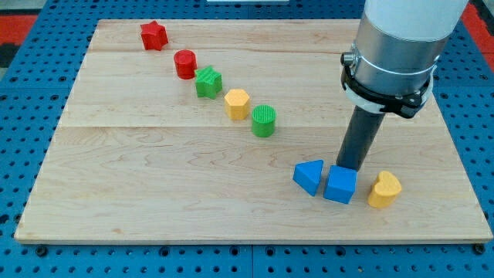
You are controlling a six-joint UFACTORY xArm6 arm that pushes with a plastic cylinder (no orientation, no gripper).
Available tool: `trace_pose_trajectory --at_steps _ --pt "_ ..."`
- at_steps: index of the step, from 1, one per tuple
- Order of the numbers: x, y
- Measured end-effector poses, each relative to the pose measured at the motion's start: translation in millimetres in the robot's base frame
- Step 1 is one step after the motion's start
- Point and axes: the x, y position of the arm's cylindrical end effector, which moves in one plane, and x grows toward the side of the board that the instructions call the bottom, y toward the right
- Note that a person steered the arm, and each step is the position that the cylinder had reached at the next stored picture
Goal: Move the yellow heart diagonal to the green circle
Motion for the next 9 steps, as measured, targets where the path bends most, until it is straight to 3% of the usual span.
trace_pose_trajectory --at_steps 1,2,3,4,5,6,7,8,9 --pt "-17 48" --pt "-17 134" --pt "55 111" --pt "92 96" --pt "39 86" --pt "45 106" --pt "94 101" --pt "62 54" --pt "-12 65"
